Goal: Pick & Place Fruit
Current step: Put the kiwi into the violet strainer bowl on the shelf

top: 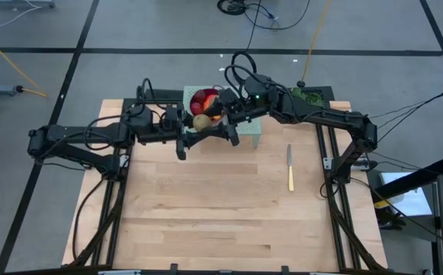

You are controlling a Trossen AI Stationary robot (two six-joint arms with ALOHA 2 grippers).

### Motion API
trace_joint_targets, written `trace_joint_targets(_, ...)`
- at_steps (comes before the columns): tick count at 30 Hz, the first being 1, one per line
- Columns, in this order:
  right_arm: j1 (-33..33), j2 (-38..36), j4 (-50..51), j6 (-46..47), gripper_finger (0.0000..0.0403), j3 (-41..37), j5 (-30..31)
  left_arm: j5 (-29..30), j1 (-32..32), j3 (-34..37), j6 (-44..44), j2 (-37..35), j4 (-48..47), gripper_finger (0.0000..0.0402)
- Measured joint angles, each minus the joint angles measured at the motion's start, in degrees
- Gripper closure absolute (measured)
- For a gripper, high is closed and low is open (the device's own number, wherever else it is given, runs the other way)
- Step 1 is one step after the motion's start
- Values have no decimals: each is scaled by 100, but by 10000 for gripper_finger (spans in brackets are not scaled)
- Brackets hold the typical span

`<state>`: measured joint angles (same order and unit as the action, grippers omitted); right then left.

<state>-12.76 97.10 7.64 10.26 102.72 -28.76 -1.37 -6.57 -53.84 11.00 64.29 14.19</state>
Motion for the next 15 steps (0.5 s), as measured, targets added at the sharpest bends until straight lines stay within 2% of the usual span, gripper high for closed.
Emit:
trace_joint_targets(6, -68, 0, -129, -43, 90, 4, 18, -4, 71, 0, 135, 1, -103, 206)
trace_joint_targets(15, -334, -103, -478, -234, 94, 4, 19, 38, 144, 1, 305, 0, -325, 206)
